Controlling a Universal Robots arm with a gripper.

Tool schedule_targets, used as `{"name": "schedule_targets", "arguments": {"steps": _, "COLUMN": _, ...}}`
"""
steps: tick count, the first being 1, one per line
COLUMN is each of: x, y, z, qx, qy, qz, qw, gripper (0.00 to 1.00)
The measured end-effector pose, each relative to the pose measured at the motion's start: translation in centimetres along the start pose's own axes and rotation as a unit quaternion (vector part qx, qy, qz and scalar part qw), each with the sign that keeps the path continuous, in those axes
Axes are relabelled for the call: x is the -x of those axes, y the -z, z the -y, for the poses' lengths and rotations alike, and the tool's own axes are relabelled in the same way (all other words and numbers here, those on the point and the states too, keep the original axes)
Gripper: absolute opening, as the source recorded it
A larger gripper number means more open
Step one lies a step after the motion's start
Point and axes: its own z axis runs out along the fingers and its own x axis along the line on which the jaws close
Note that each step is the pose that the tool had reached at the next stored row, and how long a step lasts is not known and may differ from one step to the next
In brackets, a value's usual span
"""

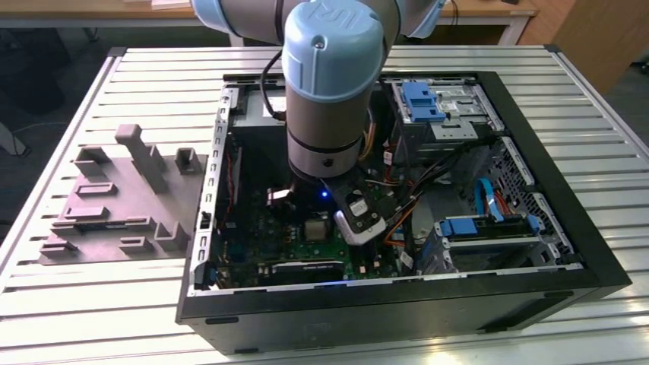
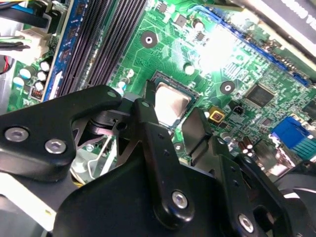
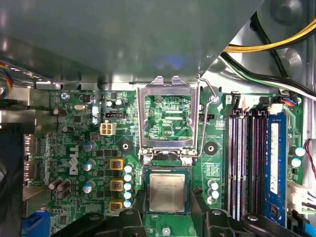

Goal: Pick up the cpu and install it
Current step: 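Place the cpu into insertion slot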

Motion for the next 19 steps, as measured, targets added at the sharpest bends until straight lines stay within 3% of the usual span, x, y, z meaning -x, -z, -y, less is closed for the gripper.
{"name": "schedule_targets", "arguments": {"steps": 9, "x": 0.03, "y": -0.51, "z": 0.02, "qx": 0.0006, "qy": -0.004, "qz": 0.0001, "qw": 1.0, "gripper": 0.47}}
{"name": "schedule_targets", "arguments": {"steps": 11, "x": 0.03, "y": -0.51, "z": 0.02, "qx": 0.0005, "qy": -0.004, "qz": 0.0, "qw": 1.0, "gripper": 0.34}}
{"name": "schedule_targets", "arguments": {"steps": 19, "x": -0.01, "y": -0.52, "z": 0.01, "qx": 0.0007, "qy": -0.004, "qz": 0.0001, "qw": 1.0, "gripper": 0.34}}
